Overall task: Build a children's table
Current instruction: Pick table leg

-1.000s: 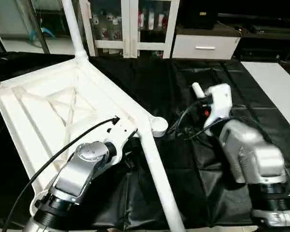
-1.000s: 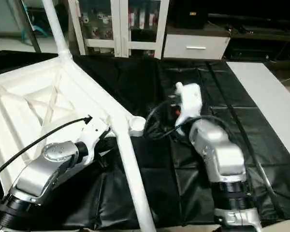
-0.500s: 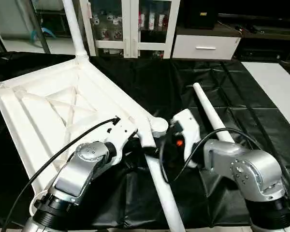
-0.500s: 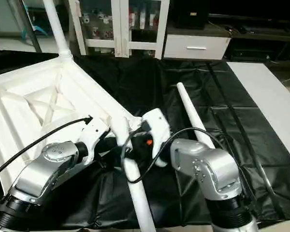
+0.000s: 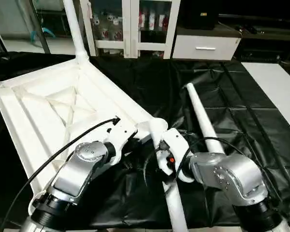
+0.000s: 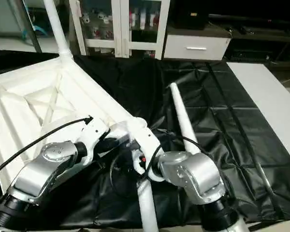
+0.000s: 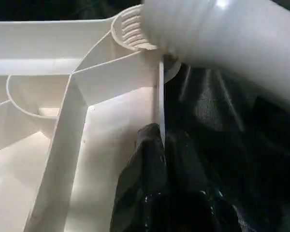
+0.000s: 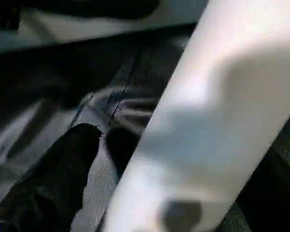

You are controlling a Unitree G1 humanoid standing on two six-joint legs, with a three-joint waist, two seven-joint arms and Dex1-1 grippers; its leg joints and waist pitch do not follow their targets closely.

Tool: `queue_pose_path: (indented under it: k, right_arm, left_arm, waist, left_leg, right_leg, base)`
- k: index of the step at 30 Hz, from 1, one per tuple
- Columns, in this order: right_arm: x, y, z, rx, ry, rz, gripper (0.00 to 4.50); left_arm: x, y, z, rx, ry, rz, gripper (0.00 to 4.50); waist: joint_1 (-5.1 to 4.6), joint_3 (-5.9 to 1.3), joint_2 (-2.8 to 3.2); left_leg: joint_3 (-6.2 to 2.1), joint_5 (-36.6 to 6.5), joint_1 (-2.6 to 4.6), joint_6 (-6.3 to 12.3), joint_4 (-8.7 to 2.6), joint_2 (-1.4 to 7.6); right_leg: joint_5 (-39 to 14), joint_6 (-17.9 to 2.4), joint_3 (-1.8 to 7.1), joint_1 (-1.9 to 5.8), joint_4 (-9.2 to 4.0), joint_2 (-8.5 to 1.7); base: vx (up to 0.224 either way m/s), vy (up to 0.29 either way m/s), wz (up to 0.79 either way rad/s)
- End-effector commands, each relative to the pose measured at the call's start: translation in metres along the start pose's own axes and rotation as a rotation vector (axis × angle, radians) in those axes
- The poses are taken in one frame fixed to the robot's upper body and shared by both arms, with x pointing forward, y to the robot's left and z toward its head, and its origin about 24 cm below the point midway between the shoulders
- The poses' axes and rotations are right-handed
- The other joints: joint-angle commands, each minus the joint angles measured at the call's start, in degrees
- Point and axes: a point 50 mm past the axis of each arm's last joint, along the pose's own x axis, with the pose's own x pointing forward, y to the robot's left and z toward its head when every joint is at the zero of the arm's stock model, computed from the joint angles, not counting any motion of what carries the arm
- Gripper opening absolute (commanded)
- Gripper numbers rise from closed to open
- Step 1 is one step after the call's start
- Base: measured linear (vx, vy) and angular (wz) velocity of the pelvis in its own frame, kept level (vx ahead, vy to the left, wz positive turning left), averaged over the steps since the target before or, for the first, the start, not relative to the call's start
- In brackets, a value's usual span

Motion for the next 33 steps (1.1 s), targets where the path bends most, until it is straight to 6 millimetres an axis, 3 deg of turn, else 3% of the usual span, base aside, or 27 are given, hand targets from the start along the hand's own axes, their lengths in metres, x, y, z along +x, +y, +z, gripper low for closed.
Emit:
queue_pose_path:
  k: [1, 9, 23, 28, 30, 32, 33]
  right_arm:
    - [-0.004, -0.008, 0.008, 0.047, -0.03, -0.029, 3.8]
    - [-0.005, -0.013, 0.012, 0.128, -0.058, -0.042, 3.06]
    - [-0.005, -0.016, 0.011, 0.164, -0.045, -0.062, 1.95]
    - [-0.026, -0.028, 0.036, 0.206, -0.161, -0.07, 1.86]
    - [-0.043, -0.035, 0.054, 0.237, -0.252, -0.049, 1.85]
    - [-0.058, -0.041, 0.069, 0.262, -0.32, -0.02, 1.85]
    - [-0.072, -0.048, 0.083, 0.283, -0.402, -0.003, 1.85]
  left_arm:
    - [0.0, -0.002, -0.018, -0.013, 0.083, -0.011, 0.0]
    - [0.001, -0.001, -0.017, -0.007, 0.079, -0.009, 0.0]
    - [0.001, -0.001, -0.017, -0.005, 0.079, -0.013, 0.0]
    - [-0.001, 0.001, -0.015, 0.016, 0.065, -0.024, 0.0]
    - [-0.002, 0.002, -0.014, 0.038, 0.056, -0.04, 0.0]
    - [-0.003, 0.003, -0.013, 0.043, 0.052, -0.048, 0.0]
    - [-0.003, 0.004, -0.011, 0.052, 0.033, -0.053, 0.0]
  waist:
    - [0.48, -2.81, 0.42]
    - [0.62, -2.93, 0.49]
    - [0.66, -3.0, 0.44]
    - [0.68, -3.04, 0.62]
    - [0.69, -3.17, 0.48]
    - [0.74, -3.16, 0.96]
    - [0.85, -3.19, 0.8]
  left_leg:
    - [-0.45, -13.85, 0.53, -3.95, -4.21, 1.09]
    - [-0.37, -11.78, 0.56, -4.26, -4.15, 1.04]
    - [-0.33, -11.57, 0.62, -4.29, -4.07, 1.0]
    - [-0.32, -11.09, 0.65, -4.22, -4.01, 0.92]
    - [-0.31, -10.77, 0.71, -4.0, -3.95, 0.88]
    - [-0.3, -10.67, 0.89, -4.07, -3.92, 0.85]
    - [-0.2, -9.94, 0.96, -4.06, -3.81, 0.88]
  right_leg:
    - [-13.2, -7.47, 2.25, 2.15, -4.32, -2.47]
    - [-10.31, -7.69, 2.21, 2.41, -4.0, -2.46]
    - [-10.6, -7.56, 2.21, 2.5, -3.97, -2.51]
    - [-9.99, -7.63, 2.21, 2.54, -3.82, -2.44]
    - [-9.87, -7.68, 2.19, 2.62, -3.75, -2.43]
    - [-9.51, -7.79, 2.19, 2.47, -3.62, -2.31]
    - [-7.99, -8.1, 2.15, 2.52, -3.5, -2.23]
  base:
    - [0.0, 0.0, 0.0]
    - [0.0, 0.0, 0.0]
    - [0.0, 0.0, 0.0]
    - [0.0, 0.0, 0.0]
    - [0.0, 0.0, 0.0]
    - [0.0, 0.0, 0.0]
    - [0.0, 0.0, 0.0]
